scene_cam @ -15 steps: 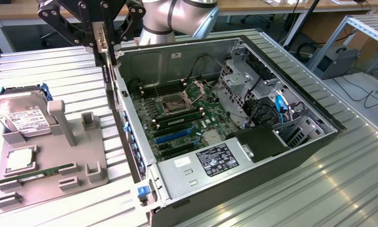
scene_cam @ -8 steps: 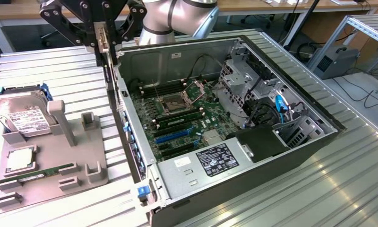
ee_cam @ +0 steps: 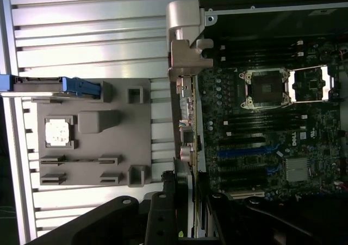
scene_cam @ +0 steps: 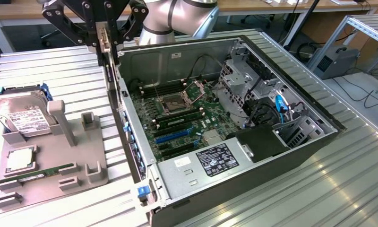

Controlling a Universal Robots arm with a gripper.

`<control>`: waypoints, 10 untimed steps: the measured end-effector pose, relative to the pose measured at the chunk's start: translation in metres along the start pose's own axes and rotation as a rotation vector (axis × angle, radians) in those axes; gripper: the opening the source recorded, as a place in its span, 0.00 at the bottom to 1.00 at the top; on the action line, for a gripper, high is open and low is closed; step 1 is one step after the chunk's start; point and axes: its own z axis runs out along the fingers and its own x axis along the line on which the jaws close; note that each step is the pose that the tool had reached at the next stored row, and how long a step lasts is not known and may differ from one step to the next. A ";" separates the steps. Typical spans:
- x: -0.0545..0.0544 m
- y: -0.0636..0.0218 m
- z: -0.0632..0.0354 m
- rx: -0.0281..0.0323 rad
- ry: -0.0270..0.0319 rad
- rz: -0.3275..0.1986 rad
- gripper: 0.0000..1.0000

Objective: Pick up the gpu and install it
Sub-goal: 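Pick up the gpu and move the gpu toward the slot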

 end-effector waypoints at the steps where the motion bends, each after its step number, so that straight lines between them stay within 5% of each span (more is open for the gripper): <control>1: 0.000 0.0000 0.0000 0.0000 0.0000 0.000 0.27; 10: -0.002 0.0002 0.0001 0.0000 0.0000 0.000 0.27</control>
